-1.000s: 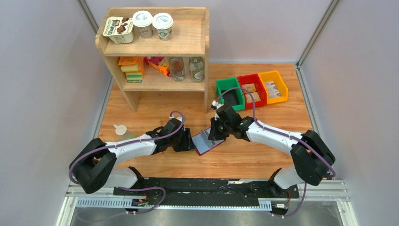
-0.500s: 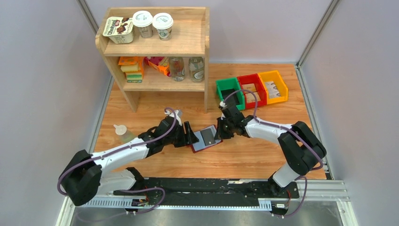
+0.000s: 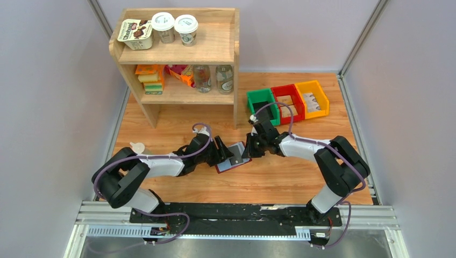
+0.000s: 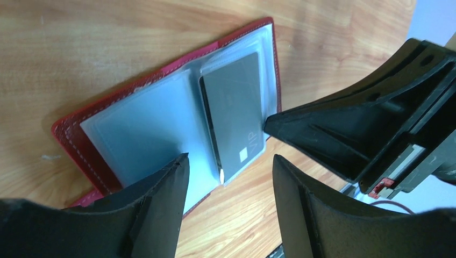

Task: Take the credit cards out of the card holder
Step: Remove the credit card from the card holder.

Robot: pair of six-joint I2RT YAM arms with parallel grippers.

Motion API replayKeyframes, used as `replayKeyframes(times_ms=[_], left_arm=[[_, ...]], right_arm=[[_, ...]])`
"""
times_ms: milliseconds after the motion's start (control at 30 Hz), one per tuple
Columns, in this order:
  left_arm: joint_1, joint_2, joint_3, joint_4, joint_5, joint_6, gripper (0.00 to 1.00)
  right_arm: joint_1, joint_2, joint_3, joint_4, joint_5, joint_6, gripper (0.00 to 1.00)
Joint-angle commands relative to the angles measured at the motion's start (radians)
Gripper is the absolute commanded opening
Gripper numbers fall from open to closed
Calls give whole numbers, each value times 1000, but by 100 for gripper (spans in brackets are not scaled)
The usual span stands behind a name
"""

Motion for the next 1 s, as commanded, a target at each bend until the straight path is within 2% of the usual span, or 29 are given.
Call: replayKeyframes(times_ms=[0,267,367,567,767,800,967], left_arm=[[16,49,-23,173,-5,-39,65],[23,179,-68,444,91,-134,56],[23,172,-94,518,85,-168,54],[23,129,-128,581,68,-166,40],[23,168,-151,811,114,-211,29],[23,172,-152,825,117,-214,26],[23,182,-145,834,150,-193,25]], right_arm=[[-1,41,-30,9,10,-6,0],[-16,55,-25,12,-14,-12,0],[-22,59,-24,12,-25,-13,0],[-34,78,-29,22,-47,-12,0],[-40,87,-18,27,-63,-13,0],[-40,89,-16,27,-66,-13,0],[-42,95,-10,26,-77,-16,0]])
